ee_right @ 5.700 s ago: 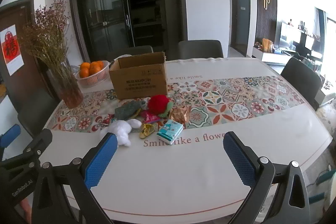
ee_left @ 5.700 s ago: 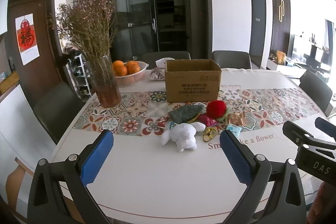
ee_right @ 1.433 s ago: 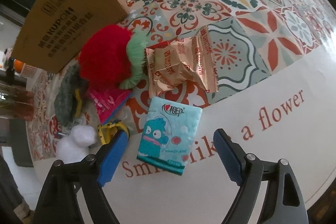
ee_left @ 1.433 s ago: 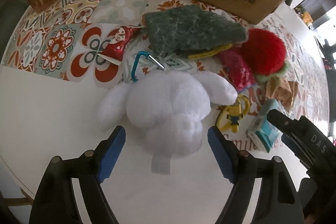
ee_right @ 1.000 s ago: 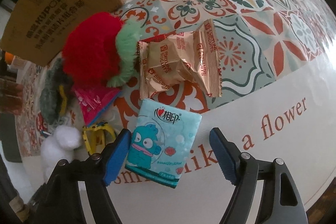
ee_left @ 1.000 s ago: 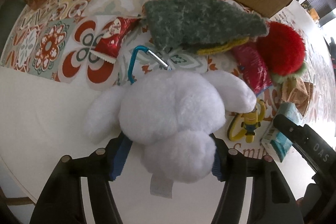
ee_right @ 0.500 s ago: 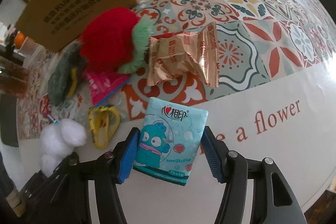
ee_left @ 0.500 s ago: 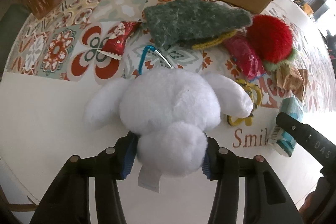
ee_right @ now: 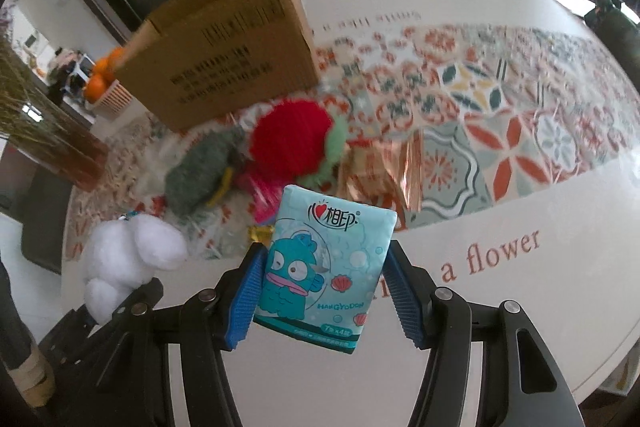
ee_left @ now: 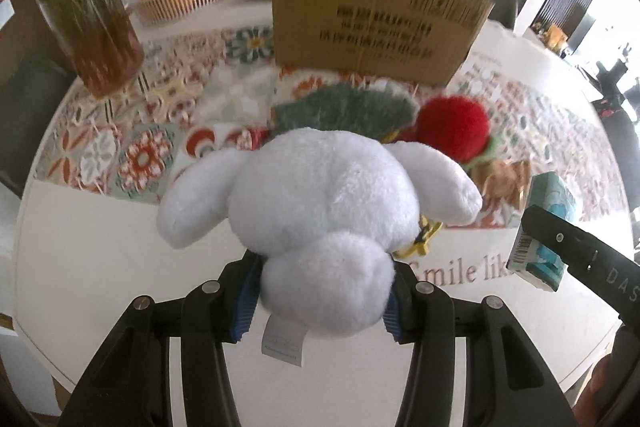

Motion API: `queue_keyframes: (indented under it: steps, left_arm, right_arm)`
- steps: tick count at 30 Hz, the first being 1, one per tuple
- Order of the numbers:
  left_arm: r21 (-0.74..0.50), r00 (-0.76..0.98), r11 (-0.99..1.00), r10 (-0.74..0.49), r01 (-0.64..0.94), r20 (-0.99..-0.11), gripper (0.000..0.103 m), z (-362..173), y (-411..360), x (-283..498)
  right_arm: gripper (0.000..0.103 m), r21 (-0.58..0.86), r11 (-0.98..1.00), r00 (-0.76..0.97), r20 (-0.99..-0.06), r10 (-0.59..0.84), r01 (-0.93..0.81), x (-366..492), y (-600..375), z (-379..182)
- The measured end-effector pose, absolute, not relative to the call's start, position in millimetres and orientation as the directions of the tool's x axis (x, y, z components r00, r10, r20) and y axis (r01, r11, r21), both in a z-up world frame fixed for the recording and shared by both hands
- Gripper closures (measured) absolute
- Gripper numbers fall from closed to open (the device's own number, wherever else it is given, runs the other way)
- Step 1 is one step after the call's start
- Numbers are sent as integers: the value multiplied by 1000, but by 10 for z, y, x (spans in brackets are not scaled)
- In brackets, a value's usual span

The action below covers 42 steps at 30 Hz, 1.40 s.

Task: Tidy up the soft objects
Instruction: 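Close the left tool on the white bunny while the right tool grasps the tissue pack, then carry the bunny and tissue pack with both tools over the cardboard box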

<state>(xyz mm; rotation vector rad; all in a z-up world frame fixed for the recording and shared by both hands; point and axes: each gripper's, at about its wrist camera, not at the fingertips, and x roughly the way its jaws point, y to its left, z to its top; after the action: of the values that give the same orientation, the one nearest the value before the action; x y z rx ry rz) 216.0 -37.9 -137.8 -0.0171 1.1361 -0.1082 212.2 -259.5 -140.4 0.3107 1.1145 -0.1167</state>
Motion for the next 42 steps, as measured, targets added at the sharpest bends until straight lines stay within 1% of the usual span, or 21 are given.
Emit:
queue_keyframes:
  steps: [9,18,26,42]
  left_arm:
    - [-61,520,992,-109,107,-847,53,-991,-368,2297]
    - [-15,619,989,-104,148,-778,53,-588,-350,2419]
    - [-10,668,985,-125,174,-733,53,-294,-318,2595]
    - [13,727,977,-150,214,-670,53,119,-390,3048]
  right_arm:
    - [43,203,958,523,-849,70,202,2201,-2493,-1119]
    - [43,210,965,618,-783,72,155,2351,-2429,-754]
    - [43,204,973,688,-722,75,108,2500,-2354,-446]
    - [43,157,986,748,-660,68,49,2975,-2298,11]
